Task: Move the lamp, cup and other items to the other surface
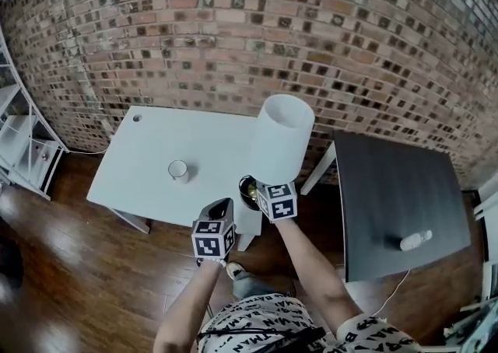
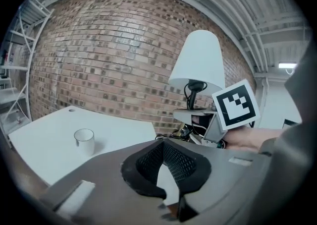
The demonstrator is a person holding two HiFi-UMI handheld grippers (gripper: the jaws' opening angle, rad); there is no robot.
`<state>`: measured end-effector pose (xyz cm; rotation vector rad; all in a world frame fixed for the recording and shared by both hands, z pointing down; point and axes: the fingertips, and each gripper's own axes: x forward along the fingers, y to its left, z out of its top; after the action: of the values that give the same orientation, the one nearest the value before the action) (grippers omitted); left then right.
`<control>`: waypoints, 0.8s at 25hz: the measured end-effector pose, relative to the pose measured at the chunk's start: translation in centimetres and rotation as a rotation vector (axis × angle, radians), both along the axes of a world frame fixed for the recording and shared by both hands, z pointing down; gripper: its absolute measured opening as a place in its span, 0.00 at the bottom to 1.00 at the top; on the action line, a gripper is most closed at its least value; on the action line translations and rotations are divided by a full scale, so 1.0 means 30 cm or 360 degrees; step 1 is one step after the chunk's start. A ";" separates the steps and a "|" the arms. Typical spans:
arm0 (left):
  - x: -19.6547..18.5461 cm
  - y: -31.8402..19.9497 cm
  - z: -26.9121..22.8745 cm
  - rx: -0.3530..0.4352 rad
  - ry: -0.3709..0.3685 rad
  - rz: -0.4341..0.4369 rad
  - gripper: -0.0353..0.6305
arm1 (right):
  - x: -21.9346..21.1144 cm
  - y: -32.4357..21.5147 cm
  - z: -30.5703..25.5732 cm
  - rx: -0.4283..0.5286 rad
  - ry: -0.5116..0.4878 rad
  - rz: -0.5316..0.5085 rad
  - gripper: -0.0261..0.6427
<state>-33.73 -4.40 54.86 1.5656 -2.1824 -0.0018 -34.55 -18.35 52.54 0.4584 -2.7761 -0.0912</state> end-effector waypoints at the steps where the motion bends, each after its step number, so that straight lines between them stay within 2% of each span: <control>1: 0.049 -0.004 0.000 -0.0001 0.0004 0.0039 0.05 | 0.069 0.004 -0.001 -0.0002 0.0010 0.0040 0.11; 11: 0.600 -0.176 0.051 -0.0045 0.0077 0.0488 0.05 | 0.768 -0.081 0.006 -0.0017 0.0061 0.0522 0.11; 15: 0.807 -0.299 0.048 -0.0046 0.0068 0.0698 0.05 | 1.019 -0.194 -0.011 0.0001 0.0052 0.0737 0.11; 20: 1.060 -0.503 0.053 -0.0049 0.0047 0.0891 0.05 | 1.330 -0.390 -0.009 0.0020 0.0066 0.0950 0.11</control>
<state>-1.93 -19.48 56.45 2.0851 -1.6460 0.1796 5.34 -30.05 52.27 1.2407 -2.4796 0.0222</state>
